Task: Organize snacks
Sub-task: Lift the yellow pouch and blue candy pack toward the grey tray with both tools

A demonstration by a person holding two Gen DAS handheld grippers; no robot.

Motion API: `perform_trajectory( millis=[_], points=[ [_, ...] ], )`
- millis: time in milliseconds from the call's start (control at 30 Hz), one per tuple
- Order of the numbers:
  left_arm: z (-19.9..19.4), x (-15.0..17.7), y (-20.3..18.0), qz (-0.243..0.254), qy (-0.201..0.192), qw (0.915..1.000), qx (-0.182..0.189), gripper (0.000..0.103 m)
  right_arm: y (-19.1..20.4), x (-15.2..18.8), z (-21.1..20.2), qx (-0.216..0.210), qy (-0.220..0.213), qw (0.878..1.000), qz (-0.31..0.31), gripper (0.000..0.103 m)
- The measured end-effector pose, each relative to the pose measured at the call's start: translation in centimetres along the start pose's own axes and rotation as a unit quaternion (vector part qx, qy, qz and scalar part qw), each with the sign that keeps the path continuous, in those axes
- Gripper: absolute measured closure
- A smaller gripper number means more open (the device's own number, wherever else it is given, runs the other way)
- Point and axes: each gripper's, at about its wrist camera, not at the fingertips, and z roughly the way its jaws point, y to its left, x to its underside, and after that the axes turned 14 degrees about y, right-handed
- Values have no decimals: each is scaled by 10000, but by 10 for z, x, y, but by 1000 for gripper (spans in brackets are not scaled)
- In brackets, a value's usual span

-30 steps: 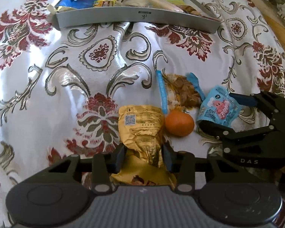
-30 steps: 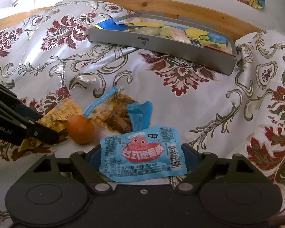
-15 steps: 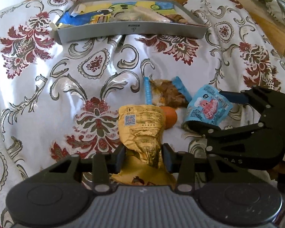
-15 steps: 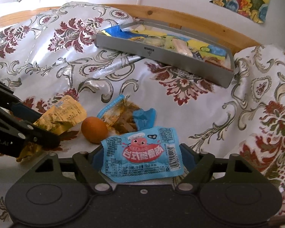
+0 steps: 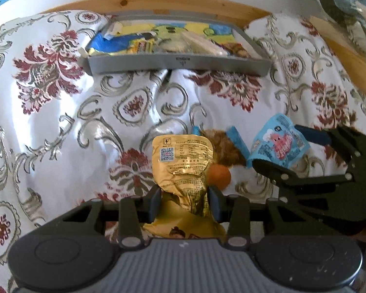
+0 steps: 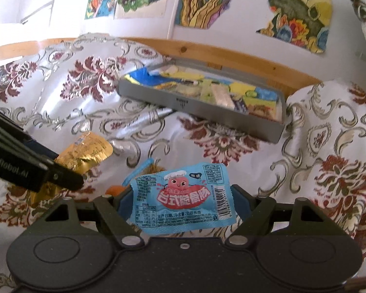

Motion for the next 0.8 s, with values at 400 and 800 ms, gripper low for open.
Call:
perform_trajectory(
  millis=[400, 800],
  points=[
    [-2, -48, 26, -88, -638, 9979, 115, 58, -18, -26, -4, 269, -645, 9971, 305, 22],
    [6, -128, 44, -241, -1400, 9897, 190, 58, -48, -102, 29, 455, -840, 9948, 345, 22]
  ],
)
